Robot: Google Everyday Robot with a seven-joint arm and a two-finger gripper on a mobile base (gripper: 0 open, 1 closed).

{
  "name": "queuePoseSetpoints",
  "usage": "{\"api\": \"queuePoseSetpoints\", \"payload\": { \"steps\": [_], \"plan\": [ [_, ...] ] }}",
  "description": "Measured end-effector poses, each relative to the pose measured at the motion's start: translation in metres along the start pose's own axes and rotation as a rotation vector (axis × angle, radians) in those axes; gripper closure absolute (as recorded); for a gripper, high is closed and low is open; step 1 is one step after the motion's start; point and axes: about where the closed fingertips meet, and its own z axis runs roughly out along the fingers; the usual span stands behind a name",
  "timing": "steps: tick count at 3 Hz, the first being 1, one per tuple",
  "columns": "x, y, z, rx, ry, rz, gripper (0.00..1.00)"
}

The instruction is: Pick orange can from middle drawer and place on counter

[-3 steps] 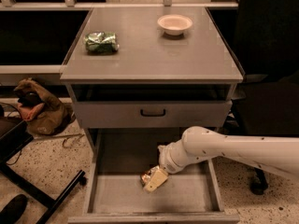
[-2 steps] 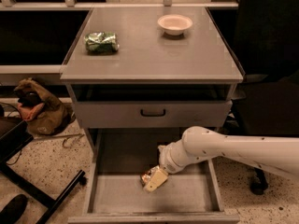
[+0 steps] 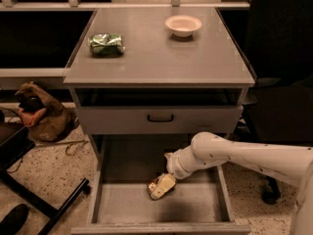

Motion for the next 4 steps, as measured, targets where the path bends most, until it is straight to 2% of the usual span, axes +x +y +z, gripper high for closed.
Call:
{"api": "queuePoseSetpoints", "payload": {
  "steps": [1,2,4],
  "plan": [
    [0.015,-0.020,0.014,0.013,-0.008,0.004,0.00],
    [0.028,-0.032,0.026,0.031,-0.001,-0.024,0.00],
    [0.046,-0.040,0.055,-0.031,0.030,-0.104,0.00]
  ]
}}
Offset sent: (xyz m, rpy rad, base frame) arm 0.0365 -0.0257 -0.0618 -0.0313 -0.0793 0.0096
